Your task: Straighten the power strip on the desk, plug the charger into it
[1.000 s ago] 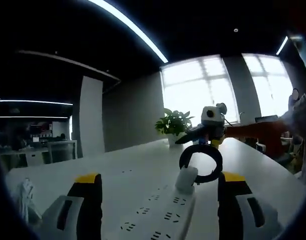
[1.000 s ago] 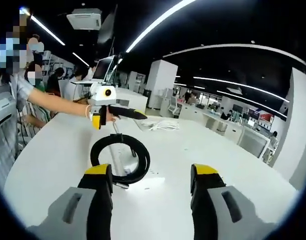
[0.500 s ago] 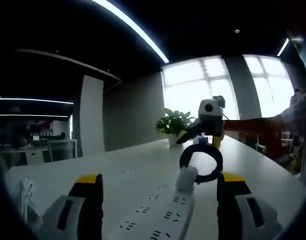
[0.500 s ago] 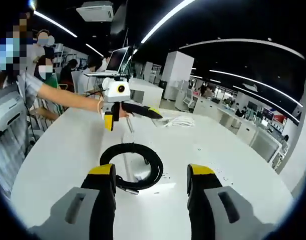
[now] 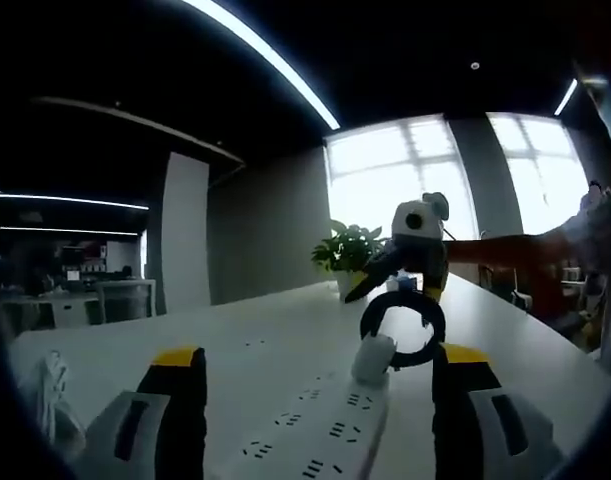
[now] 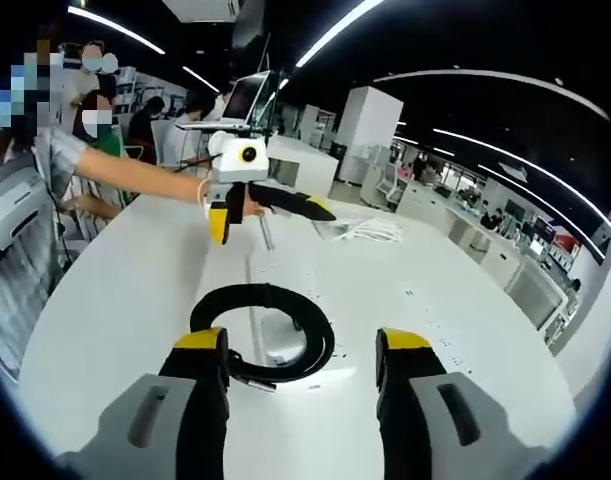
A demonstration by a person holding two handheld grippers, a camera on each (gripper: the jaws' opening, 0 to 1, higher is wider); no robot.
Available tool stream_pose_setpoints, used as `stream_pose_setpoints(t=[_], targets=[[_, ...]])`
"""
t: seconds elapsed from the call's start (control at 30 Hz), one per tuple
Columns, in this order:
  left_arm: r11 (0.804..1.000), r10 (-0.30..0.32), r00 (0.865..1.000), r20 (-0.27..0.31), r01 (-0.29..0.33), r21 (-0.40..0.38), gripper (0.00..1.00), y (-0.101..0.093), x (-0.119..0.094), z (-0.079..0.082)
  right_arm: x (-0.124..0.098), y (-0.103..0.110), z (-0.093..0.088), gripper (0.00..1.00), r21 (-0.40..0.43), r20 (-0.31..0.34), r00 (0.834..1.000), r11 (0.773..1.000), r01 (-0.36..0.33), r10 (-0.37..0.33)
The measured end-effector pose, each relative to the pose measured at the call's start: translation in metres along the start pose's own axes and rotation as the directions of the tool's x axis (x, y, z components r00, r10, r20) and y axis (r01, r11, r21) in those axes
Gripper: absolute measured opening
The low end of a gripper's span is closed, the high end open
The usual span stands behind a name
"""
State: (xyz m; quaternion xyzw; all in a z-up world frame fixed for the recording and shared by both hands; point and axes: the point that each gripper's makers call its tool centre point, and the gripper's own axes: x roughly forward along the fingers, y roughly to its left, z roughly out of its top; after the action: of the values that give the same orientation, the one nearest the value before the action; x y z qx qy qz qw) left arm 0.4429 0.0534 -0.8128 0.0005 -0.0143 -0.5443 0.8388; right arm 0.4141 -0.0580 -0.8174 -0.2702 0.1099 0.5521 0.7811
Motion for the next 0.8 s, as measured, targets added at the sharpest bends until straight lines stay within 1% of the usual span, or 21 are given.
stream_pose_setpoints(t=[0.13,0.5,0.8], targets=[[1.0,-0.002,1.0,0.0,0.002,-0.002,0.95,0.0,0.0,-0.001,0.005,0.001,-0.003,0.59,-0.014,-0.021,1.0,1.0,-0.013,0.013],[1.0,0.0,1.0,-0.003,0.0,-0.004,0.95,-0.001,-0.001,-0.004,0.017,-0.001,0.001,0.57,-0.021,-0.04,0.999,0.999,-0.038,0.037],[1.0,-0.003,1.0,-0.004,0.003,-0.003,0.94,-0.002,-0.001,-0.006,0.026,0.006,-0.001,0.52,-0.035,-0.077,0.995,0.997,-0.07,0.068]])
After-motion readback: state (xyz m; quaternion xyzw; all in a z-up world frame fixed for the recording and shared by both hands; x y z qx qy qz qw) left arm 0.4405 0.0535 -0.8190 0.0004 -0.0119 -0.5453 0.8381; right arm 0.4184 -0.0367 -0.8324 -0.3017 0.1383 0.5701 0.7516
